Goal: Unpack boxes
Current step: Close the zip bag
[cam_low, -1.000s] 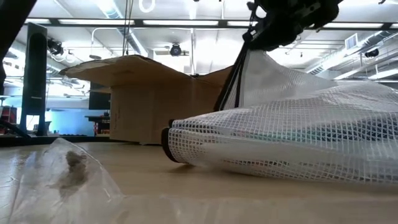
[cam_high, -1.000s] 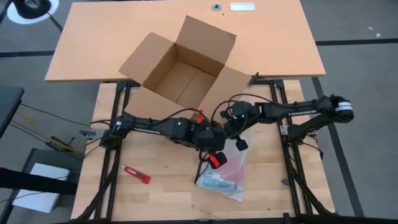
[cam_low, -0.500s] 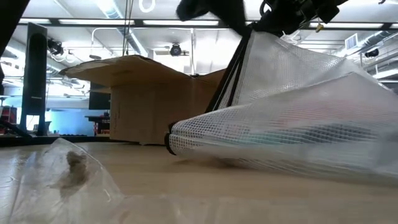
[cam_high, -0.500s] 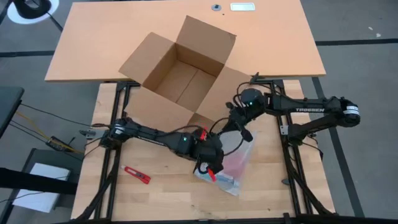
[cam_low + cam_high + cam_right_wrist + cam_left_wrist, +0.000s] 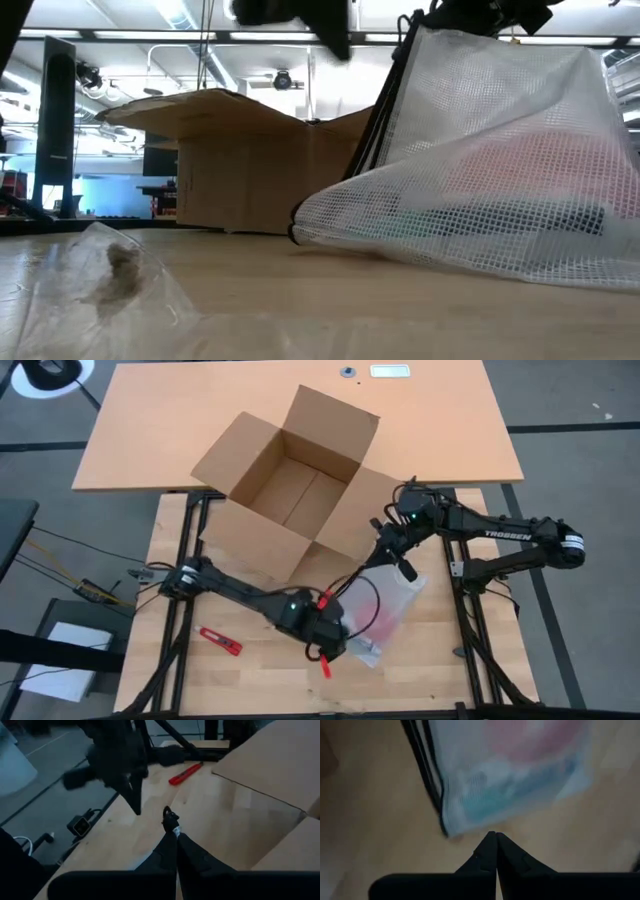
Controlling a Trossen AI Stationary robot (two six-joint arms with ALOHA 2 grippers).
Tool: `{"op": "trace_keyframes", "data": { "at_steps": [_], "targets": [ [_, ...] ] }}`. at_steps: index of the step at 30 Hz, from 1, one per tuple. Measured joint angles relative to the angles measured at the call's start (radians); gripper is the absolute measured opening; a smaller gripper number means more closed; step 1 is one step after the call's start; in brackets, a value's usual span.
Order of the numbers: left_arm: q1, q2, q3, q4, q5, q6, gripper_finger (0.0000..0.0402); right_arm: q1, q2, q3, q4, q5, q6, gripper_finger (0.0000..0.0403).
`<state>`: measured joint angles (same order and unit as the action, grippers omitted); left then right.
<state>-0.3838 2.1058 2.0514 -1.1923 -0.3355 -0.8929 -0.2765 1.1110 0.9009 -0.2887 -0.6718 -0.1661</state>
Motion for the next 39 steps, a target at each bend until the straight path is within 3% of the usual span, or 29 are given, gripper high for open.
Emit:
{"op": "trace_keyframes", "data": {
  "at_steps": [5, 12, 19, 23, 31, 34, 39],
  "targets": [
    [0.019, -0.001, 0.147, -0.008, -0.084, 0.001, 0.0031, 0.021, 0.0, 0.0, -0.004, 0.0, 0.008, 0.0],
    [0.095, -0.002, 0.259, -0.015, -0.213, 0.007, 0.0123, 0.027, 0.0, 0.0, -0.002, 0.001, 0.007, 0.0],
    [0.178, -0.001, 0.245, 0.017, -0.197, 0.089, 0.0191, 0.027, 0.0, 0.0, 0.0, 0.001, -0.013, 0.0],
    [0.222, -0.001, 0.245, 0.047, -0.051, 0.157, 0.0197, 0.025, 0.0, 0.0, 0.001, 0.001, -0.019, 0.0],
    [0.252, 0.003, 0.214, 0.103, 0.02, 0.218, 0.0177, 0.025, 0.0, 0.0, 0.002, 0.001, -0.038, 0.0],
    [0.252, 0.002, 0.214, 0.1, 0.039, 0.235, 0.0131, 0.025, 0.001, 0.0, 0.005, 0.001, -0.039, 0.0],
    [0.251, 0.003, 0.214, 0.087, 0.038, 0.263, 0.0016, 0.025, 0.001, 0.0, 0.006, 0.002, -0.046, 0.0]
  ]
}}
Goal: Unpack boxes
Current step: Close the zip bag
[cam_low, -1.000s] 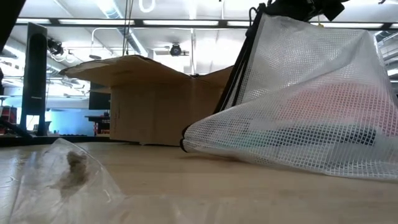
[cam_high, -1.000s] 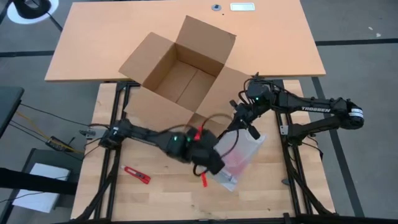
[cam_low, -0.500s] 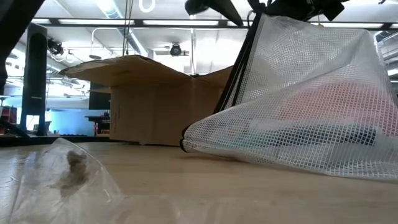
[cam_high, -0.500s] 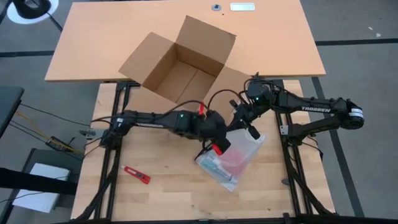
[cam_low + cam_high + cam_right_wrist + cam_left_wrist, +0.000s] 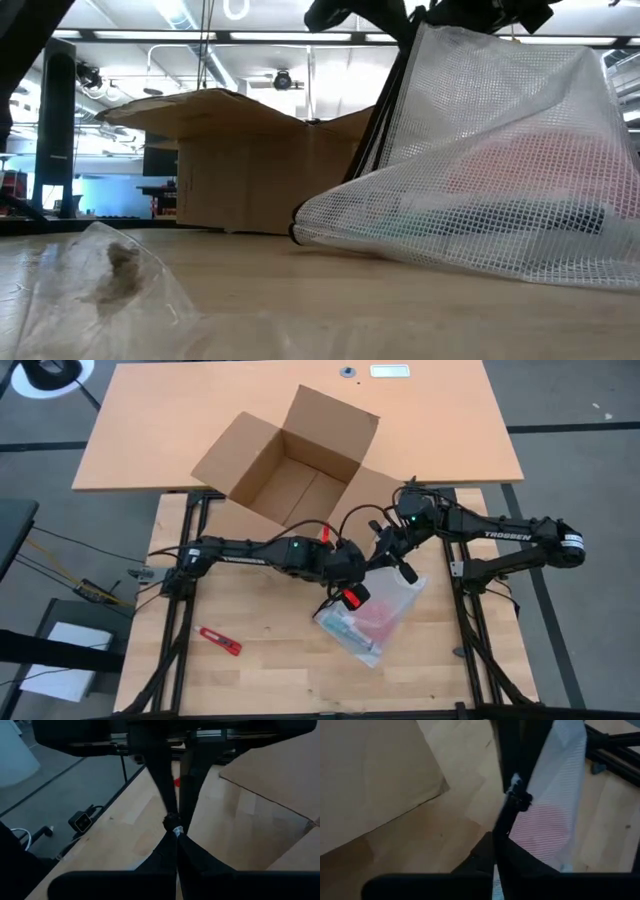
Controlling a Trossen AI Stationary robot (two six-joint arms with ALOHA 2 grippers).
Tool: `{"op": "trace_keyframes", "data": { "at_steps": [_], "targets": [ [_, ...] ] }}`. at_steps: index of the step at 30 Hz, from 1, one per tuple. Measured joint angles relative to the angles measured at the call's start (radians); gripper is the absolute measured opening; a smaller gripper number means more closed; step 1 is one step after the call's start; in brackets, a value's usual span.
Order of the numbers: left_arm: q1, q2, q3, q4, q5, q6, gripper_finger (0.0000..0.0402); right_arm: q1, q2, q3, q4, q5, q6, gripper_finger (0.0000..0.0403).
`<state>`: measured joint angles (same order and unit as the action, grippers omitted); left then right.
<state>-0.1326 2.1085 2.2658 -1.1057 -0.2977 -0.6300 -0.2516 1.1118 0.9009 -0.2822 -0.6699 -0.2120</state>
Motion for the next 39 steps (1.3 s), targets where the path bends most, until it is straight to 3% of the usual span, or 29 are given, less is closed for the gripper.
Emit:
{"op": "trace_keyframes", "data": {
  "at_steps": [5, 13, 21, 23, 27, 34, 39],
  "targets": [
    [-0.015, -0.001, -0.007, -0.048, -0.005, -0.018, 0.0007, -0.001, -0.012, 0.003, -0.001, -0.002, 0.0, 0.0],
    [-0.05, -0.009, -0.194, 0.151, -0.01, -0.094, 0.0004, 0.0, -0.014, 0.048, -0.034, -0.002, 0.009, 0.0],
    [-0.081, -0.008, -0.308, 0.195, -0.014, -0.161, 0.0004, 0.0, -0.014, 0.048, -0.067, -0.002, 0.01, 0.0001],
    [-0.093, -0.003, -0.344, 0.118, 0.054, -0.178, 0.0004, -0.003, -0.026, 0.066, -0.006, -0.037, 0.026, 0.0001],
    [-0.114, 0.003, -0.422, 0.111, 0.052, -0.251, 0.0004, -0.012, -0.031, 0.083, 0.018, -0.071, 0.066, 0.0001],
    [-0.148, -0.006, -0.408, 0.163, 0.05, -0.264, 0.0009, -0.041, -0.046, 0.111, -0.034, -0.065, 0.082, 0.0001],
    [-0.139, -0.028, -0.329, 0.133, -0.019, -0.226, 0.001, -0.04, -0.043, 0.113, -0.06, 0.025, 0.075, 0.002]
  ]
}}
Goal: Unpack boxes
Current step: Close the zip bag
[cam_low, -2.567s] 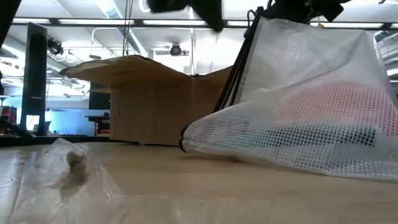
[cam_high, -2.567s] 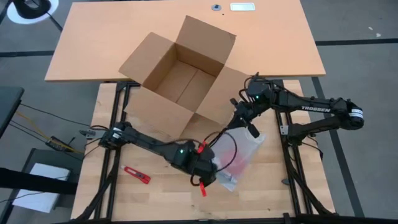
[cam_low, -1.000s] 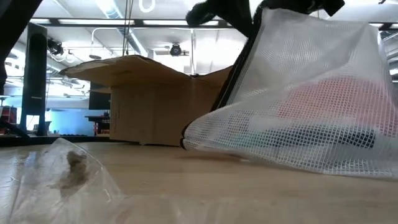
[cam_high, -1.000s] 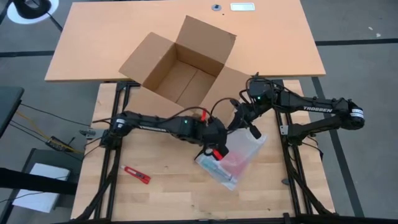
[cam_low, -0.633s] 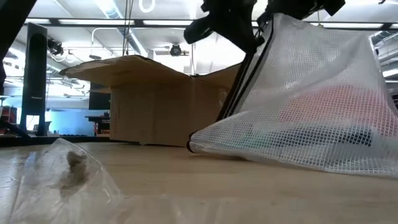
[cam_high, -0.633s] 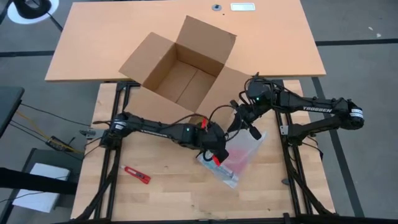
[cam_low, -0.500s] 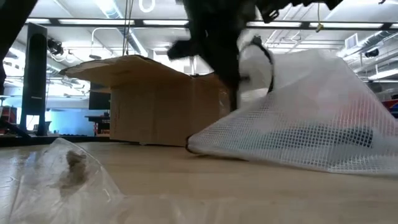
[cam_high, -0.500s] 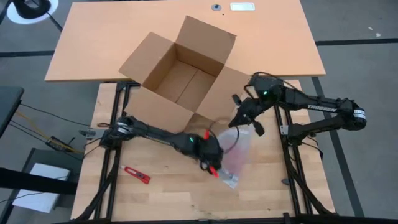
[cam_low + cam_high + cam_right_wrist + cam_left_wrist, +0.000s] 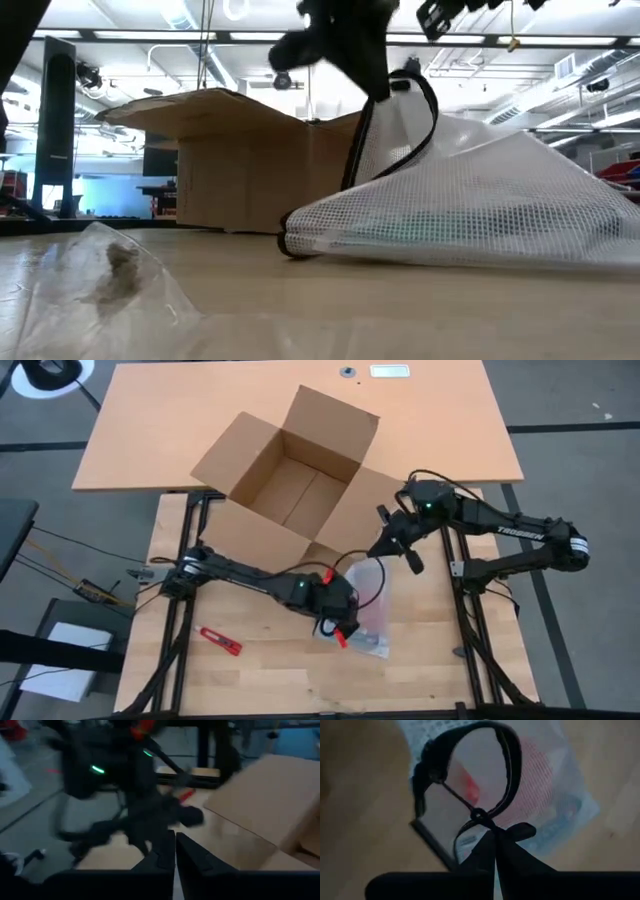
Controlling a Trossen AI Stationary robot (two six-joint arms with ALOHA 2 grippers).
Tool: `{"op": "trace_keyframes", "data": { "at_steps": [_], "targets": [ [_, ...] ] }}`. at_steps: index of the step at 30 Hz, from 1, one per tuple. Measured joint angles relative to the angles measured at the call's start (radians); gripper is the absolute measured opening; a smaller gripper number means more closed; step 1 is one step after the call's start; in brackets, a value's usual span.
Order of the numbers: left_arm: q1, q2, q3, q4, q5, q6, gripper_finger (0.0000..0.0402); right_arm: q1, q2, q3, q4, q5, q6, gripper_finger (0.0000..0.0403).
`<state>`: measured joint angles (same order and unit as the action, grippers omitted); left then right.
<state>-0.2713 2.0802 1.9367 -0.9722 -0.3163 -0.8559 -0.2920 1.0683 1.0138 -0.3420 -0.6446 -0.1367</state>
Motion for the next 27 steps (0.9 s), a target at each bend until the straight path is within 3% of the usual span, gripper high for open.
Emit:
{"op": "trace_keyframes", "data": {
  "at_steps": [6, 14, 27],
  "targets": [
    [0.01, -0.008, 0.163, -0.043, -0.031, 0.125, 0.001, 0.008, 0.028, -0.002, -0.099, 0.109, -0.116, 0.0079],
    [0.03, -0.007, 0.239, -0.055, -0.03, 0.177, 0.001, 0.058, 0.042, -0.051, -0.098, 0.13, -0.326, 0.016],
    [0.036, -0.006, 0.317, -0.053, -0.008, 0.224, 0.001, 0.155, 0.141, -0.103, 0.007, 0.233, -0.417, 0.017]
  ]
}}
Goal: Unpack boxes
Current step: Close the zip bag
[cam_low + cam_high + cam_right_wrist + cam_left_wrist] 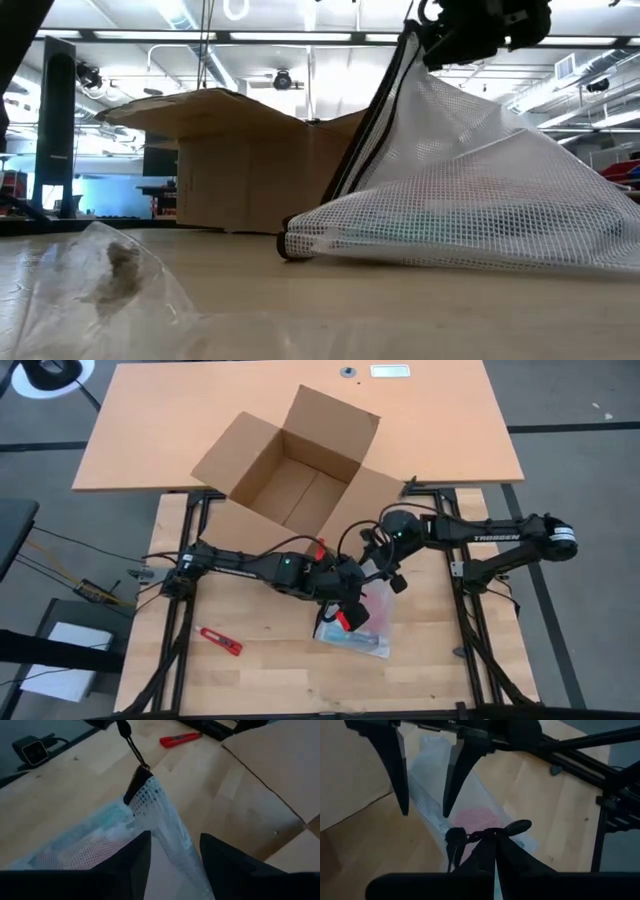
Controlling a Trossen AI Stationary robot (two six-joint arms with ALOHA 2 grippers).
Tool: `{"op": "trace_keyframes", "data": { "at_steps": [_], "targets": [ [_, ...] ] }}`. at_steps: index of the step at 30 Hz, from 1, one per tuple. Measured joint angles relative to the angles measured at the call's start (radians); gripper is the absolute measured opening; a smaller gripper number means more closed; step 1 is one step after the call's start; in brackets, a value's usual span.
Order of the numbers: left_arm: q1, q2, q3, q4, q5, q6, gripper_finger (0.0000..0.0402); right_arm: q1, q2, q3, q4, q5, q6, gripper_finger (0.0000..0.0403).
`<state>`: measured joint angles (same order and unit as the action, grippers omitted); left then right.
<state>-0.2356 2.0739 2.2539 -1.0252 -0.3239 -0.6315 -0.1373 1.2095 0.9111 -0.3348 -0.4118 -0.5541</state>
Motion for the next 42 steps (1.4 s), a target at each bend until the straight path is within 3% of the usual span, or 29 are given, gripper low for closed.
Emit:
{"op": "trace_keyframes", "data": {
  "at_steps": [18, 20, 24, 29, 42],
  "targets": [
    [0.001, 0.0, 0.001, 0.002, -0.012, -0.002, 0.001, 0.092, 0.035, 0.0, 0.077, 0.004, 0.0, 0.0118],
    [0.001, 0.0, 0.001, 0.0, -0.012, -0.002, 0.001, 0.094, 0.048, 0.0, 0.077, 0.002, 0.012, 0.0097],
    [-0.004, 0.0, 0.001, 0.0, -0.004, -0.005, 0.001, 0.093, 0.047, 0.0, 0.074, 0.002, 0.048, 0.0018],
    [-0.037, 0.0, 0.001, -0.006, 0.009, -0.009, 0.001, 0.067, 0.008, 0.011, 0.07, -0.004, 0.15, 0.0005],
    [-0.099, -0.003, -0.107, -0.214, -0.12, -0.134, 0.001, 0.005, -0.039, 0.048, 0.058, -0.253, 0.274, 0.0001]
  ]
}}
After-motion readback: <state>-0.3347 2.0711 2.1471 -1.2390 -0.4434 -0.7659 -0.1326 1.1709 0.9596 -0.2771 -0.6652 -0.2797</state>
